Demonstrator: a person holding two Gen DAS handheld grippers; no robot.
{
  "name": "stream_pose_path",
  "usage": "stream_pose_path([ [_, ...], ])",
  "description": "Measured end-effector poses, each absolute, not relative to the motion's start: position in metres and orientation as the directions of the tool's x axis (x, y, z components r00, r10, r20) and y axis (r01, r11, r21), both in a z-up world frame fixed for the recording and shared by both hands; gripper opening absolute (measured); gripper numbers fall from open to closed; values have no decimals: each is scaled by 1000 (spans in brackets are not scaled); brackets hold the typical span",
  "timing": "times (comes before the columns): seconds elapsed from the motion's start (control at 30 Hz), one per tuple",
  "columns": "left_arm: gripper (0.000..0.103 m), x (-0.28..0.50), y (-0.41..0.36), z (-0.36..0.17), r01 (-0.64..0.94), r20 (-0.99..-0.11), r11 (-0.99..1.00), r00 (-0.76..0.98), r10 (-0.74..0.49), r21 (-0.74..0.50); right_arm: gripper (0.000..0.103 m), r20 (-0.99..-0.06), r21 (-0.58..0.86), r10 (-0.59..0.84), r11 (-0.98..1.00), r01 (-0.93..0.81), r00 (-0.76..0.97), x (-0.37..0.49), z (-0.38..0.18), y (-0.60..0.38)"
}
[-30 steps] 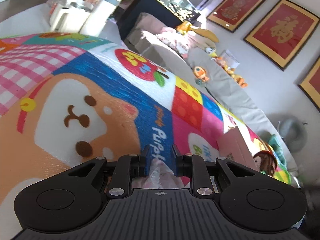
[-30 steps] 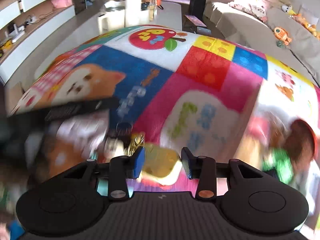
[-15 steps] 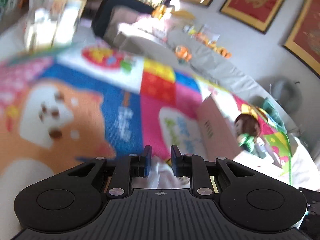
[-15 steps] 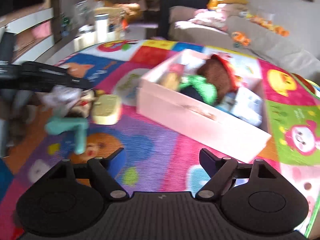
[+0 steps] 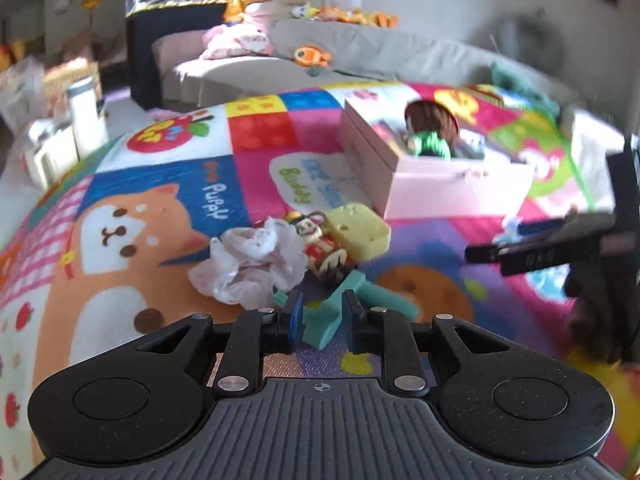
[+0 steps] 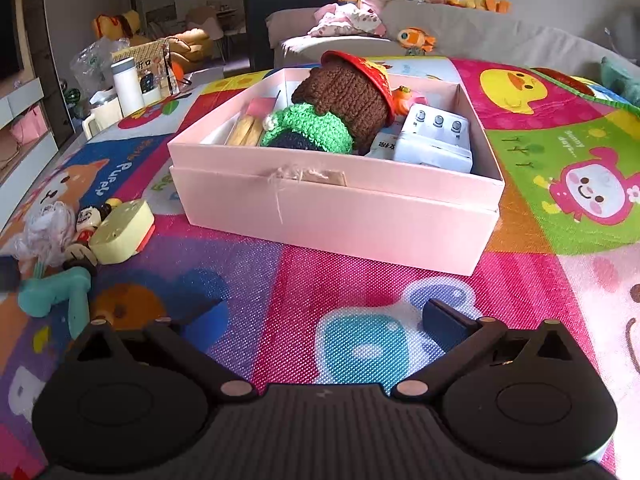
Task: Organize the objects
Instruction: 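Release the lace cloth and grasp the teal pacifier toy with the left gripper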
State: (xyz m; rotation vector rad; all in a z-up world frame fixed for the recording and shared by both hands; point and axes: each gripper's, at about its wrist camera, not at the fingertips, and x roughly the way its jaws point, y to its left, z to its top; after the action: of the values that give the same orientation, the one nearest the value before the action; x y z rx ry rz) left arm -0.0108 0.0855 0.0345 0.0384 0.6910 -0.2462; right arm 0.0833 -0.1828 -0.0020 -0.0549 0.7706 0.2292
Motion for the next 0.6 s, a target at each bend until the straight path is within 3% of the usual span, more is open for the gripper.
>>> stream_pose_path([
  [0.43,29,-1,51,23,359,-658,929,722,-213,93,103,-703,26,190,970,-242,685,82,-3,-181],
  [0.6,44,12,46,15,322,-675,939,721,-159,122,103,-700,25,191,969,-244,688,82,-3,-184],
])
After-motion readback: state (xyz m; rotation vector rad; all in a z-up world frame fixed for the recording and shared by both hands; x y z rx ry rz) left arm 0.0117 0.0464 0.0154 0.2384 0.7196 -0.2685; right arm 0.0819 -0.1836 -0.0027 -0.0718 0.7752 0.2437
